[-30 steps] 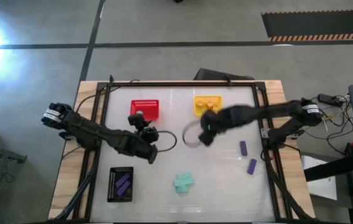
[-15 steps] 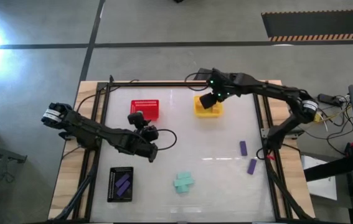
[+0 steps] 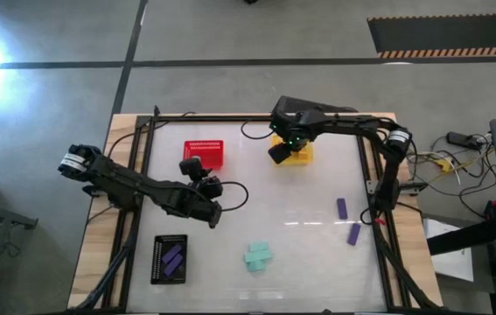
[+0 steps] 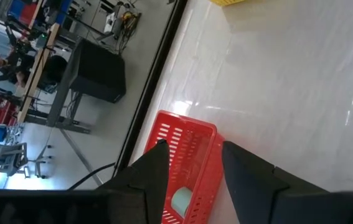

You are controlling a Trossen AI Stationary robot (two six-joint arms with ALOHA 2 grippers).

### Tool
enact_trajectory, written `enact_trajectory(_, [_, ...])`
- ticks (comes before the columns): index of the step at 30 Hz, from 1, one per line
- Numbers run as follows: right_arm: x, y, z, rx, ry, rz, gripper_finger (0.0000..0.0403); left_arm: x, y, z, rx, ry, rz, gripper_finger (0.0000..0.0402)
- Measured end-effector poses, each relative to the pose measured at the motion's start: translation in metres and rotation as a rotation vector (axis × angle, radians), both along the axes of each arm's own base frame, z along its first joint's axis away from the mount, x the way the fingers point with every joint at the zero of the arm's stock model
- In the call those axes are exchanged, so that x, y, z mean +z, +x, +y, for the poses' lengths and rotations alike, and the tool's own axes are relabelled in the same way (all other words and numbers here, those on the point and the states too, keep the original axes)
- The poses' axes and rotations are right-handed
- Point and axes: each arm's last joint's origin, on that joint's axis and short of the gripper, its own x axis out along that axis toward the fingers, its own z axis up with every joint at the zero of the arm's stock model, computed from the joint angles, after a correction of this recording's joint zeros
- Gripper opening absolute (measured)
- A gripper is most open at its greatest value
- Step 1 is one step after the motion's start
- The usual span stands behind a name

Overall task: Sort & place blocks by color
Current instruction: Put the yellow block into the yellow bin, then put the light blue block into the red bin

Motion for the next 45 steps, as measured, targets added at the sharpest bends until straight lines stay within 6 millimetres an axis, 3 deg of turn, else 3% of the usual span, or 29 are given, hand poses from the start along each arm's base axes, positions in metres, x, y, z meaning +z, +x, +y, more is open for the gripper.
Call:
enact_trajectory(5, [0.011, 0.001, -0.001, 0.007, -0.004, -0.004, 0.0258, 0.0, 0.0, 0.0, -0.002, -0.011, -0.002, 0.0132])
enact_trajectory(11, [0.042, -0.006, 0.021, 0.051, -0.025, -0.036, 0.0273, -0.002, 0.002, -0.003, -0.036, -0.112, 0.009, 0.0132])
enact_trajectory(18, [0.074, -0.009, 0.09, 0.19, -0.156, -0.104, 0.0241, -0.003, 0.007, -0.015, -0.129, -0.305, -0.008, 0.0131])
enact_trajectory(26, [0.083, -0.018, 0.177, 0.384, -0.335, -0.182, 0.0195, 0.002, 0.016, -0.035, -0.266, -0.414, -0.117, 0.0131])
enact_trajectory(30, [0.083, -0.029, 0.207, 0.494, -0.419, -0.223, 0.0164, 0.001, 0.027, -0.047, -0.346, -0.432, -0.183, 0.0131])
enact_trajectory(36, [0.088, -0.045, 0.227, 0.672, -0.551, -0.411, 0.0111, -0.013, 0.05, -0.06, -0.436, -0.503, -0.258, 0.0131])
enact_trajectory(41, [0.092, -0.06, 0.228, 0.77, -0.688, -0.603, 0.0068, -0.031, 0.063, -0.071, -0.512, -0.607, -0.268, 0.0129])
enact_trajectory(45, [0.092, -0.073, 0.226, 0.839, -0.729, -0.758, 0.0042, -0.053, 0.073, -0.081, -0.559, -0.669, -0.219, 0.0103])
